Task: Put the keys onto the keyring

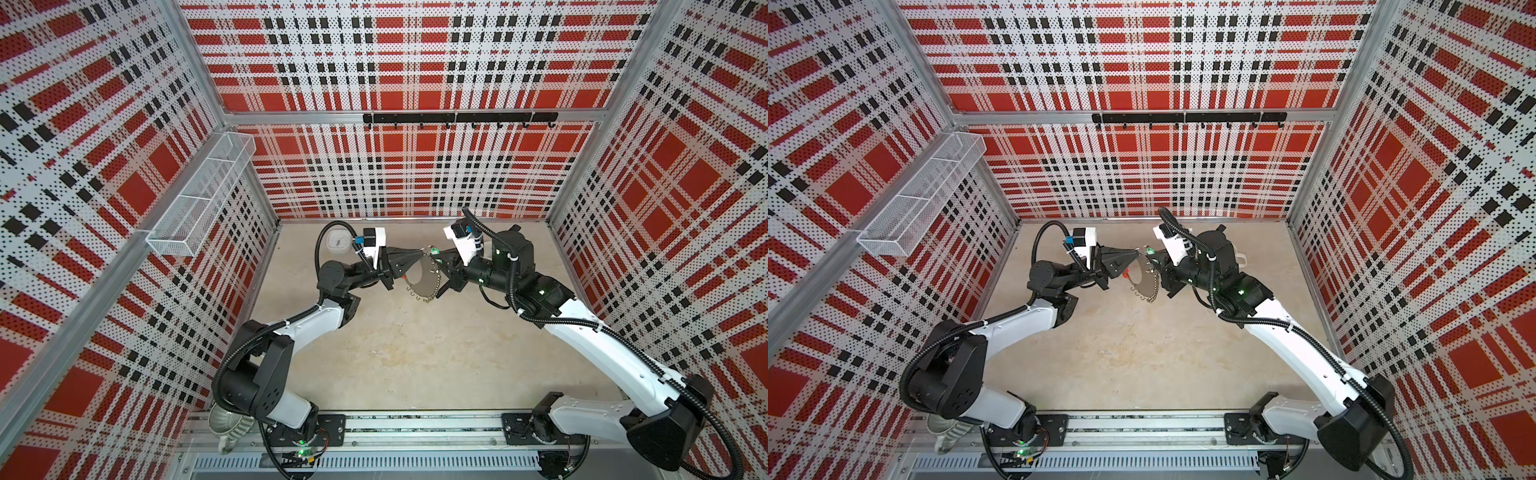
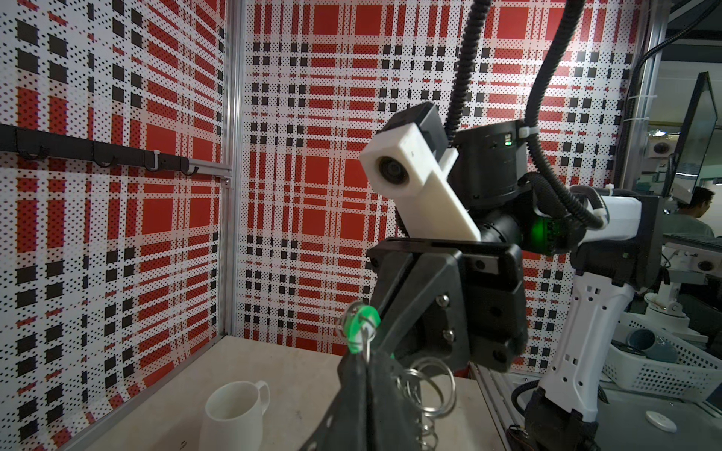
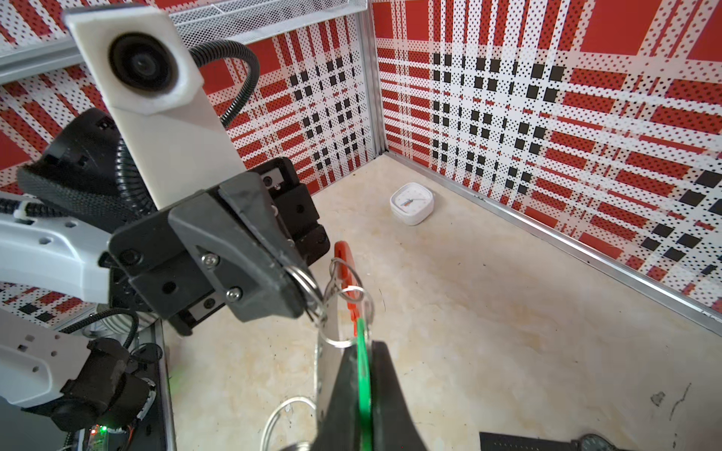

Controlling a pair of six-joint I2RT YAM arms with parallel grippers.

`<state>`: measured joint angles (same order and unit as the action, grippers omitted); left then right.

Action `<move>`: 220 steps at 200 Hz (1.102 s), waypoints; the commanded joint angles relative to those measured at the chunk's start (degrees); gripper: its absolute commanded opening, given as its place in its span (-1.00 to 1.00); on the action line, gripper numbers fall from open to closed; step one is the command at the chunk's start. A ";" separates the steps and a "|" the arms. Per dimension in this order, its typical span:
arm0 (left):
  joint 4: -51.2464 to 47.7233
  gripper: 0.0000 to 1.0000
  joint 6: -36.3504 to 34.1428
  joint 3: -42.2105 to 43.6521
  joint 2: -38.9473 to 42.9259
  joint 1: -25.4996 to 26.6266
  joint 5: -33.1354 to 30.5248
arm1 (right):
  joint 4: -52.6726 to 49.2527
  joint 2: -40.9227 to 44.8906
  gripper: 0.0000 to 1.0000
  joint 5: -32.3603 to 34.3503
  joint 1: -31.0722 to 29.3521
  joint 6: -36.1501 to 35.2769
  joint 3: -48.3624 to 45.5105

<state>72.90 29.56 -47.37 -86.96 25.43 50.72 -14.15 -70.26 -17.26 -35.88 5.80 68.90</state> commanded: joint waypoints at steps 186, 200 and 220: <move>-38.85 -0.75 -27.88 0.90 -9.81 4.41 -27.36 | 8.96 18.40 0.50 33.32 23.55 22.32 -33.75; -41.18 -0.74 -26.71 -1.81 -12.30 4.40 -29.11 | 9.00 18.49 0.55 32.77 26.09 23.39 -35.14; -42.50 -0.68 -25.53 -4.52 -15.11 4.54 -32.01 | 10.47 18.99 0.56 31.92 28.23 23.74 -37.34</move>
<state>34.87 2.28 -48.99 -98.87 29.93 24.05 -6.07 -52.56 14.31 -9.93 27.09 33.50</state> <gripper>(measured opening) 0.145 0.776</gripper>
